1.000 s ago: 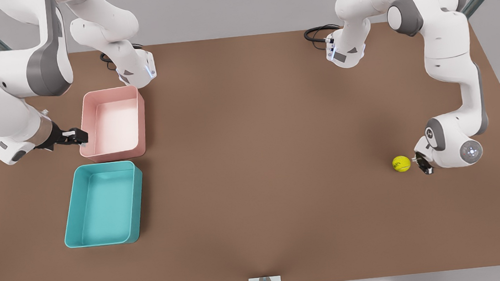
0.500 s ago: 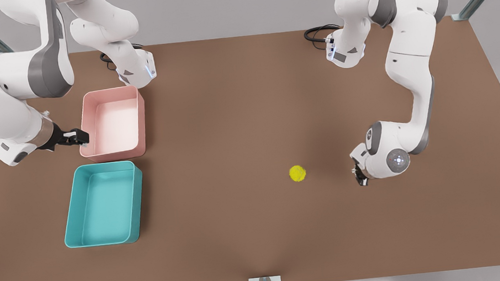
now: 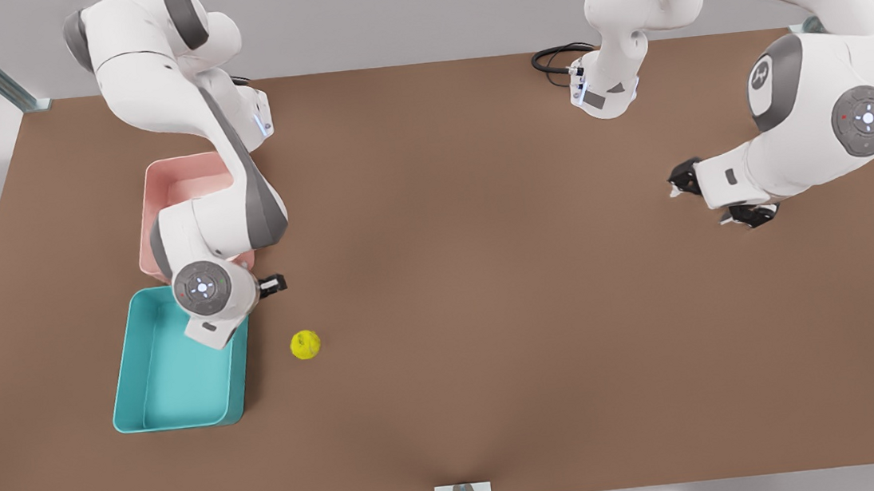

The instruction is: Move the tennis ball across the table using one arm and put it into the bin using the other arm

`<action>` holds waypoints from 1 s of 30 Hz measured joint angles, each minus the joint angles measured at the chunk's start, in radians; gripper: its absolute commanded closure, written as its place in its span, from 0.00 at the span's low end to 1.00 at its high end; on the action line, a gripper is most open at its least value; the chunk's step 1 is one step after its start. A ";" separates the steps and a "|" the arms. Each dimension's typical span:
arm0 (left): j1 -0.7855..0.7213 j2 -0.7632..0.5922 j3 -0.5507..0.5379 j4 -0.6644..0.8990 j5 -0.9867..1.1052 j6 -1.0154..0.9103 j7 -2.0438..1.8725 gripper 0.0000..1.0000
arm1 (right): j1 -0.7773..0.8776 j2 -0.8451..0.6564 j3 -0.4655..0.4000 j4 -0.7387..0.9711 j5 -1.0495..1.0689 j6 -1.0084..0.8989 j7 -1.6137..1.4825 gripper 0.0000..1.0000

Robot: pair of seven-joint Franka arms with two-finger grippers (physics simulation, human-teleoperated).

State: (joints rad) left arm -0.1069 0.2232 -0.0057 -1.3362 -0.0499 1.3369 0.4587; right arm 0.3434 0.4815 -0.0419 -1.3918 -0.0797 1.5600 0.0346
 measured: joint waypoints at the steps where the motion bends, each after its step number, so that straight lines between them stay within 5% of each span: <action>1: 0.004 0.002 -0.001 -0.001 0.001 -0.017 -0.043 0.00 | -0.001 0.019 0.000 -0.001 0.004 0.025 0.007 0.00; 17: 0.001 0.011 -0.003 -0.003 0.006 -0.125 -0.494 0.00 | -0.117 0.246 -0.003 0.043 0.058 0.258 -0.396 0.00; 30: 0.001 0.015 -0.003 -0.008 0.001 -0.153 -0.654 0.00 | -0.122 0.143 -0.007 -0.221 0.071 0.614 -1.073 0.00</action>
State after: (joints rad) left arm -0.1059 0.2385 -0.0091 -1.3441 -0.0494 1.1837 -0.1958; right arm 0.2213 0.6248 -0.0489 -1.6127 -0.0091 2.1736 -1.0382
